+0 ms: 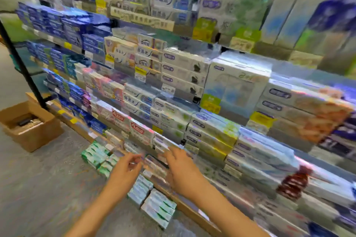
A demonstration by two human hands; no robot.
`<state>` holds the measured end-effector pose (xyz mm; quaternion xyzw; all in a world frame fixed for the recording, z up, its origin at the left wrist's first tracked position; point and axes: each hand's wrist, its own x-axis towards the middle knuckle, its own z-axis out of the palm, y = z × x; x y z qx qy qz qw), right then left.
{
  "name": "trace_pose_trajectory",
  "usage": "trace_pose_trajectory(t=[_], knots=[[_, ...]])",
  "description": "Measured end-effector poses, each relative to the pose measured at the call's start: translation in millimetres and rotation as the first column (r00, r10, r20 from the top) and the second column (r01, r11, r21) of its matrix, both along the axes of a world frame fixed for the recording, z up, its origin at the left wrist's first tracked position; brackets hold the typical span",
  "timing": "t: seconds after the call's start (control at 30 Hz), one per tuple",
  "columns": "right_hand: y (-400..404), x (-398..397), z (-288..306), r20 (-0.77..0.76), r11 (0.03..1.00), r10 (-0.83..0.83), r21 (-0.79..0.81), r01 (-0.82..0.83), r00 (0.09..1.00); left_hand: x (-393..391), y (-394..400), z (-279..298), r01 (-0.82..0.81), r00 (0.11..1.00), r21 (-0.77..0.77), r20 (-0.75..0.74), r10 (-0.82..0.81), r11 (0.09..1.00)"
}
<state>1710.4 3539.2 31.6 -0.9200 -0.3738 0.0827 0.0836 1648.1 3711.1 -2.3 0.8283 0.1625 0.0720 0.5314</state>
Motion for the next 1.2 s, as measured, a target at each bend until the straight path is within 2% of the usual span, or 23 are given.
trace_pose_trajectory(t=[0.27, 0.43, 0.57, 0.7, 0.93, 1.0, 1.07, 1.13, 1.2], knots=[[-34, 56, -25, -0.045, 0.993, -0.11, 0.044, 0.112, 0.993, 78, -39, -32, 0.128, 0.988, 0.016, -0.085, -0.126, 0.992], [-29, 77, -74, -0.107, 0.987, -0.158, 0.004, 0.16, 0.982, 107, -37, -83, 0.141, 0.975, -0.034, -0.171, -0.145, 0.989], [-24, 95, -129, -0.152, 0.975, -0.22, -0.043, 0.216, 0.964, 130, -36, -138, 0.195, 0.96, 0.009, -0.207, -0.189, 0.981], [-20, 106, -218, -0.226, 0.965, -0.259, -0.021, 0.261, 0.939, 146, -30, -222, 0.243, 0.936, 0.075, -0.279, -0.214, 0.967], [-23, 116, -422, -0.275, 0.966, -0.224, 0.061, 0.25, 0.935, 178, -13, -429, 0.361, 0.867, 0.221, -0.438, -0.239, 0.906], [-17, 121, -472, -0.281, 0.968, -0.193, 0.104, 0.23, 0.94, 187, -9, -488, 0.422, 0.834, 0.263, -0.487, -0.258, 0.867], [-12, 129, -517, -0.281, 0.97, -0.17, 0.12, 0.21, 0.945, 195, -8, -546, 0.501, 0.811, 0.348, -0.508, -0.29, 0.792], [-7, 141, -564, -0.279, 0.973, -0.156, 0.121, 0.195, 0.948, 203, -3, -601, 0.584, 0.782, 0.444, -0.532, -0.325, 0.679], [0, 153, -613, -0.302, 0.982, -0.131, 0.09, 0.165, 0.944, 209, 5, -652, 0.656, 0.747, 0.542, -0.567, -0.346, 0.525]])
